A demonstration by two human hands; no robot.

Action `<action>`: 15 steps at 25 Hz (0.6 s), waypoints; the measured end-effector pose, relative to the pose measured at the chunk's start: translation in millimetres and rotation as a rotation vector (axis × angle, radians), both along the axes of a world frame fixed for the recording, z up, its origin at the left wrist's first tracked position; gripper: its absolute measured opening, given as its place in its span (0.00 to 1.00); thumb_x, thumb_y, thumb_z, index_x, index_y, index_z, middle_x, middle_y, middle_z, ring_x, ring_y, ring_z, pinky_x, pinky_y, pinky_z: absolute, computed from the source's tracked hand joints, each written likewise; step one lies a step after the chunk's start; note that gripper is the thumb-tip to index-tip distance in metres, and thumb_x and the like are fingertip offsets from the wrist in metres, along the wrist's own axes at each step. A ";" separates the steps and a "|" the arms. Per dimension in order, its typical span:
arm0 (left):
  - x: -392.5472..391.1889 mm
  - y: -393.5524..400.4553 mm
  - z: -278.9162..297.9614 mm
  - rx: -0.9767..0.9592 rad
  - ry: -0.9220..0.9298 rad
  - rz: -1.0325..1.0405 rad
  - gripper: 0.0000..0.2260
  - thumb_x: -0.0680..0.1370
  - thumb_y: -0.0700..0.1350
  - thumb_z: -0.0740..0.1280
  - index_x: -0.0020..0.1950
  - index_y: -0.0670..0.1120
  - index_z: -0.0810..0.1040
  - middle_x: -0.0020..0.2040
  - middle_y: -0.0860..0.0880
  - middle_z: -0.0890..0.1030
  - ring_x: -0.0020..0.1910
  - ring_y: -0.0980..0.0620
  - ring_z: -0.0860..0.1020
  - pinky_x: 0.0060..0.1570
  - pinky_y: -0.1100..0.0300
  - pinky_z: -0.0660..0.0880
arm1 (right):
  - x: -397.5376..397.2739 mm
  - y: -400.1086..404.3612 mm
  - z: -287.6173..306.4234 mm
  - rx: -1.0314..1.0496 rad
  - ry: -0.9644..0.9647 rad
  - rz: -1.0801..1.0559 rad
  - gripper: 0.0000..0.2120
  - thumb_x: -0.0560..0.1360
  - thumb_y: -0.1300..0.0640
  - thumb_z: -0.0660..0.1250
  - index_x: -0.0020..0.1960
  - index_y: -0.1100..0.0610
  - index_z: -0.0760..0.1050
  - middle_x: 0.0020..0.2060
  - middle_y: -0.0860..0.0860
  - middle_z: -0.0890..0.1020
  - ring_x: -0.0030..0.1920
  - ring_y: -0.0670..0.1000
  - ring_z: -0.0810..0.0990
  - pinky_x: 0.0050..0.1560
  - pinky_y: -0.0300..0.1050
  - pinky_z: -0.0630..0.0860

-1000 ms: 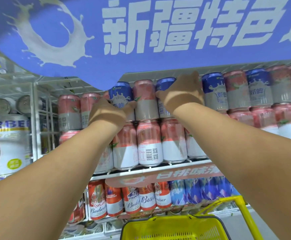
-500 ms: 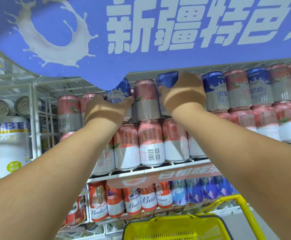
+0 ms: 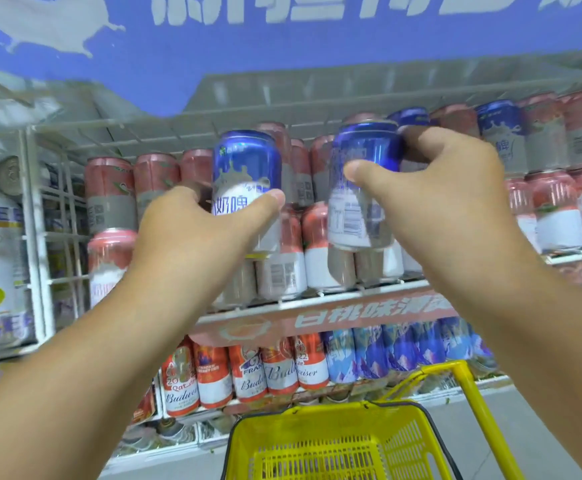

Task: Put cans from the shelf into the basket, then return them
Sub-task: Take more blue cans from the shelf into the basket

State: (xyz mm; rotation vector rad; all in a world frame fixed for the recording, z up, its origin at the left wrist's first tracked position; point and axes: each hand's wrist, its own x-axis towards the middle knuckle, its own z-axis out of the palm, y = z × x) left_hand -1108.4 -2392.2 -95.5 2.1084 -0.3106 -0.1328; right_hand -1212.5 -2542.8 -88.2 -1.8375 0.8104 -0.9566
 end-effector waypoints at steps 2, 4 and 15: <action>-21.2 11.4 -20.2 0.001 0.026 -0.056 0.20 0.67 0.67 0.74 0.47 0.52 0.82 0.36 0.55 0.83 0.32 0.59 0.79 0.31 0.60 0.68 | -30.3 13.5 -19.8 0.058 0.004 0.055 0.08 0.69 0.52 0.78 0.46 0.49 0.83 0.37 0.45 0.85 0.31 0.39 0.78 0.28 0.32 0.71; -41.1 22.3 -44.0 -0.021 0.087 -0.094 0.19 0.66 0.66 0.74 0.47 0.53 0.83 0.37 0.59 0.84 0.33 0.61 0.81 0.32 0.61 0.71 | -57.8 25.2 -47.3 0.131 0.026 0.089 0.12 0.68 0.51 0.78 0.50 0.47 0.84 0.38 0.42 0.85 0.32 0.38 0.80 0.30 0.31 0.74; -137.1 78.1 -270.8 0.134 0.394 -0.149 0.14 0.66 0.59 0.79 0.40 0.50 0.83 0.34 0.55 0.83 0.30 0.60 0.79 0.32 0.64 0.73 | -150.7 77.6 -287.8 0.479 0.345 0.122 0.16 0.68 0.57 0.80 0.50 0.40 0.83 0.35 0.41 0.83 0.32 0.36 0.79 0.31 0.28 0.73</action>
